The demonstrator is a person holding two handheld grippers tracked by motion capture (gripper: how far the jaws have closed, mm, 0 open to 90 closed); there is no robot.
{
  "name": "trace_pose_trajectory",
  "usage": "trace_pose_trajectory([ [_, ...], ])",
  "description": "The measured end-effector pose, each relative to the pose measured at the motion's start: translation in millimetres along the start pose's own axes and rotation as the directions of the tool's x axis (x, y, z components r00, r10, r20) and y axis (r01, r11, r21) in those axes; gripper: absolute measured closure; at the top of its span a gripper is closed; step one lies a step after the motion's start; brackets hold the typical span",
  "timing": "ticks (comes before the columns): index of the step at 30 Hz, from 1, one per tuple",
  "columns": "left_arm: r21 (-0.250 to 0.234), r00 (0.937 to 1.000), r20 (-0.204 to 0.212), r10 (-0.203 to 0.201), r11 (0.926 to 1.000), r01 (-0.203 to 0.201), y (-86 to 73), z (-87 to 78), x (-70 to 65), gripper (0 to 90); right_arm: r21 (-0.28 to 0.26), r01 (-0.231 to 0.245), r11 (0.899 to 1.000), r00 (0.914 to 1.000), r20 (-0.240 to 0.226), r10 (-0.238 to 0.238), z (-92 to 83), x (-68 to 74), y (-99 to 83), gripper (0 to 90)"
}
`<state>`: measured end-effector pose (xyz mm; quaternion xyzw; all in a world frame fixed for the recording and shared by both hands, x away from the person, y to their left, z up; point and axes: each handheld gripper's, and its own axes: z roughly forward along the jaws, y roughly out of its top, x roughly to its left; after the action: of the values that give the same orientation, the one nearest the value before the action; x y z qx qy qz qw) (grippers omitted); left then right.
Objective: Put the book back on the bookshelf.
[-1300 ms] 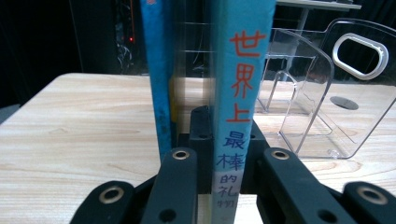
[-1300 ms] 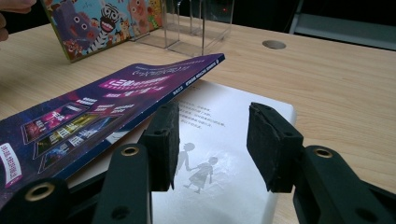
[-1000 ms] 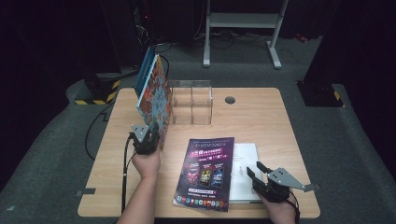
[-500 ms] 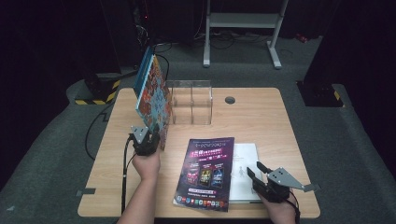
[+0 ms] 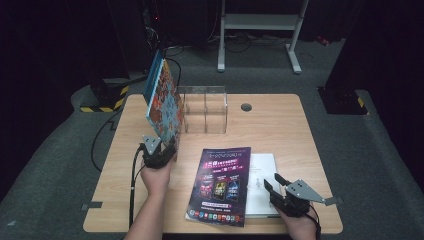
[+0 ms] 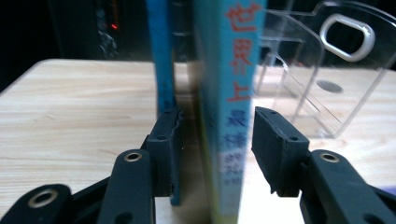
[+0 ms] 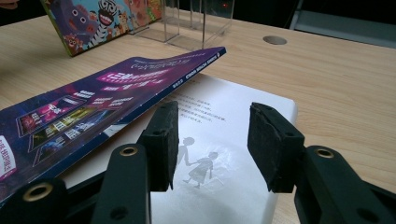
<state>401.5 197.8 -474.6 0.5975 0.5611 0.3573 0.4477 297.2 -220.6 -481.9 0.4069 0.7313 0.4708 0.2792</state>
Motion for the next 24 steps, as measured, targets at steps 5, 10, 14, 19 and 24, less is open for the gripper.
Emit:
trace_pose_trajectory([
  [5, 0.023, 0.9998, 0.009, 0.020, 0.9995, -0.020, -0.4, -5.5, 1.8, 42.3, 0.001, 0.003, 1.000, 1.0000, -0.001, -0.003, 0.6, 0.9, -0.1, 52.9],
  [10, 0.039, 0.9983, 0.045, 0.037, 0.9985, -0.039, -1.6, -13.5, 2.4, 41.6, 0.005, 0.001, 1.000, 1.0000, -0.003, -0.001, 0.0, 0.5, -0.4, 52.9],
  [14, 0.054, 0.9965, 0.066, 0.052, 0.9970, -0.055, -2.6, -20.8, 3.2, 38.0, 0.009, 0.002, 1.000, 1.0000, -0.004, -0.002, 0.4, 1.1, -0.6, 53.0],
  [19, 0.069, 0.9949, 0.084, 0.056, 0.9957, -0.062, -5.4, -26.9, 5.3, 35.4, 0.016, 0.007, 1.000, 0.9999, -0.010, -0.007, 1.2, 2.4, -0.9, 53.2],
  [24, 0.080, 0.9941, 0.091, 0.059, 0.9946, -0.066, -10.3, -31.1, 8.4, 32.2, 0.022, 0.007, 1.000, 0.9999, -0.012, -0.007, 1.8, 2.8, -1.4, 53.4],
])
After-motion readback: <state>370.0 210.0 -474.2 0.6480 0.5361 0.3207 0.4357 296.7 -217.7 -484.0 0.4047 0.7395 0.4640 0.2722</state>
